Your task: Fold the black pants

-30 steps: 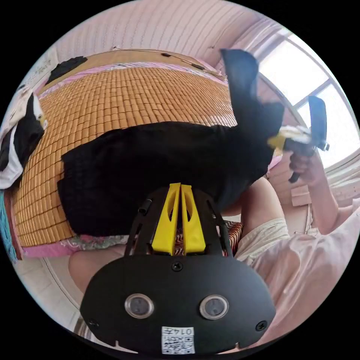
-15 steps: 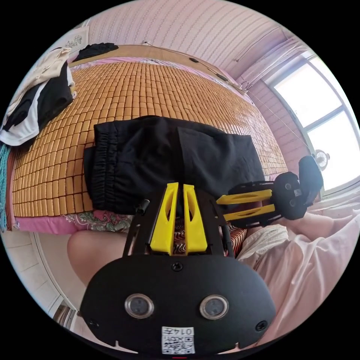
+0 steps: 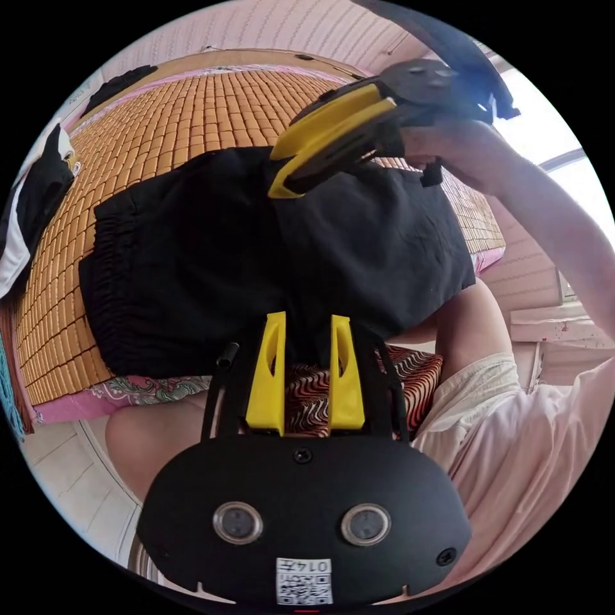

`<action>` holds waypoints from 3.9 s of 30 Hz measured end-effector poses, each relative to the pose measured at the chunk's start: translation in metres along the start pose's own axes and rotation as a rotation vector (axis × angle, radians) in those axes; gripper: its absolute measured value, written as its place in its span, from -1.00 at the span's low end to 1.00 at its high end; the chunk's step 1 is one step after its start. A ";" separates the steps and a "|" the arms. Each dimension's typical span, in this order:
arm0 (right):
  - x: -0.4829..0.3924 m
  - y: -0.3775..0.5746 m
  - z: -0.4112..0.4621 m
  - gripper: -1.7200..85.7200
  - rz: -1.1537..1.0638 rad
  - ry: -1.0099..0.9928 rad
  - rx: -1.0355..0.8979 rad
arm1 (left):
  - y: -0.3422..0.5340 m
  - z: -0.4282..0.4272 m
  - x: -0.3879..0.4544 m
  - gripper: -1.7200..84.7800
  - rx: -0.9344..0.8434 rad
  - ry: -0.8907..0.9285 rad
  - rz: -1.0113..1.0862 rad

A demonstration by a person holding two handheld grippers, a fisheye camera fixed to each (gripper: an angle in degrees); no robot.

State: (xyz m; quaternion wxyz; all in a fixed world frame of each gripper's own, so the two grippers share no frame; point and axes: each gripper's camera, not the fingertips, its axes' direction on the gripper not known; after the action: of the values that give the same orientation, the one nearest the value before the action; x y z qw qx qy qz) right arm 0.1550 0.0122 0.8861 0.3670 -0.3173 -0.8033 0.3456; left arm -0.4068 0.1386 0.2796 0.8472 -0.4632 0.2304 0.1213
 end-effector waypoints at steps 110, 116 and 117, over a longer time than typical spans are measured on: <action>0.067 -0.076 -0.001 -0.93 -0.334 -0.208 0.179 | 0.082 -0.223 -0.062 -0.97 0.221 -0.123 -0.084; 0.087 -0.092 0.028 -0.82 -0.046 -0.188 0.122 | 0.071 -0.171 -0.116 -0.87 0.110 -0.090 -0.295; 0.096 -0.081 0.022 -0.81 0.001 -0.221 0.143 | 0.069 -0.171 -0.118 -0.85 0.119 -0.070 -0.300</action>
State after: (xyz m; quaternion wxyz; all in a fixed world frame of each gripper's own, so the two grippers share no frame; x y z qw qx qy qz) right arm 0.0657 0.0325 0.9748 0.2975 -0.2508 -0.8120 0.4351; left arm -0.5855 0.0337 0.2092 0.8892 -0.4369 0.1357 -0.0046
